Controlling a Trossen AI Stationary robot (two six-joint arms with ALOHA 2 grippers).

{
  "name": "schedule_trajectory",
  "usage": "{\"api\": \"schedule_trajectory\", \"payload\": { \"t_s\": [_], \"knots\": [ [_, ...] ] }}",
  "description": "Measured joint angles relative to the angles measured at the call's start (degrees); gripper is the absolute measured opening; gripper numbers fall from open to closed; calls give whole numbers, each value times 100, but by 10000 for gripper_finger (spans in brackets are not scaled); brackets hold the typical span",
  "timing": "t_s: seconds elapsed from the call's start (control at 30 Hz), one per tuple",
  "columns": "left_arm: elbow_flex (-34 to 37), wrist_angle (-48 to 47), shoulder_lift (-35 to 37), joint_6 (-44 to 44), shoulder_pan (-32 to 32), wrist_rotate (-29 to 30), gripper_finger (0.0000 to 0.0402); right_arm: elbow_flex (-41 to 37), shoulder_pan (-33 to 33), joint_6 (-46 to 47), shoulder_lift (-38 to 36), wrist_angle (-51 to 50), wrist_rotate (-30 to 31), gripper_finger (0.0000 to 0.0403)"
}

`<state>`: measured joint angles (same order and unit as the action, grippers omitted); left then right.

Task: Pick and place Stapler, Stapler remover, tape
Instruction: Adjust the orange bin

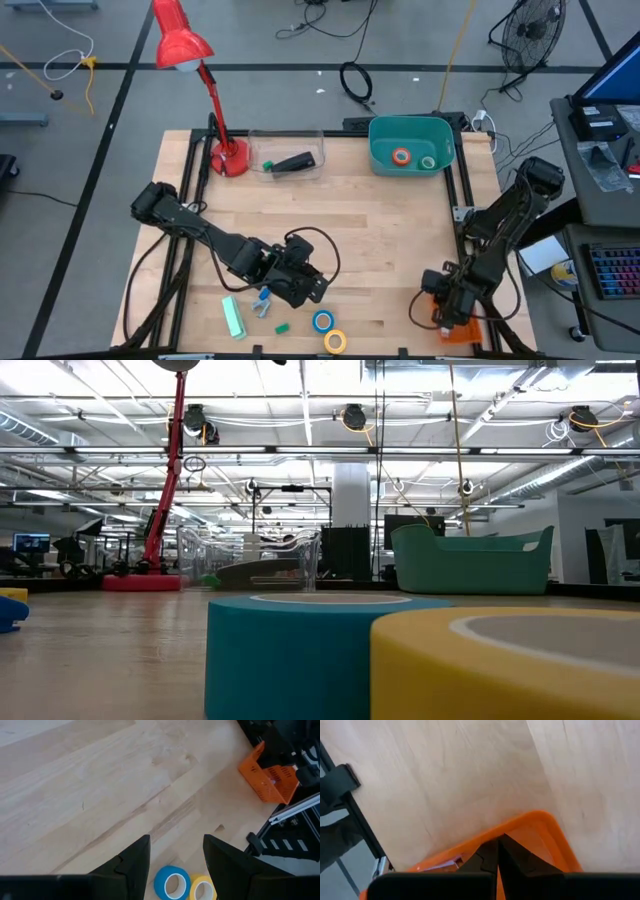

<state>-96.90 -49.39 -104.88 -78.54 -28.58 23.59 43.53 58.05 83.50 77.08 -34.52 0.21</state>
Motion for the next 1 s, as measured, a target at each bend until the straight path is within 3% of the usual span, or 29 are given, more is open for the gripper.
{"api": "schedule_trajectory", "payload": {
  "t_s": [0.57, 1.0],
  "knots": [
    [0, -17, 0, 255, 194, 9, 186, 2, -522, -141, -200, -106, 597, 0],
    [2, -55, 0, 478, 317, -11, 186, 4, -661, 720, -1302, -1465, 1345, 0]
  ]
}}
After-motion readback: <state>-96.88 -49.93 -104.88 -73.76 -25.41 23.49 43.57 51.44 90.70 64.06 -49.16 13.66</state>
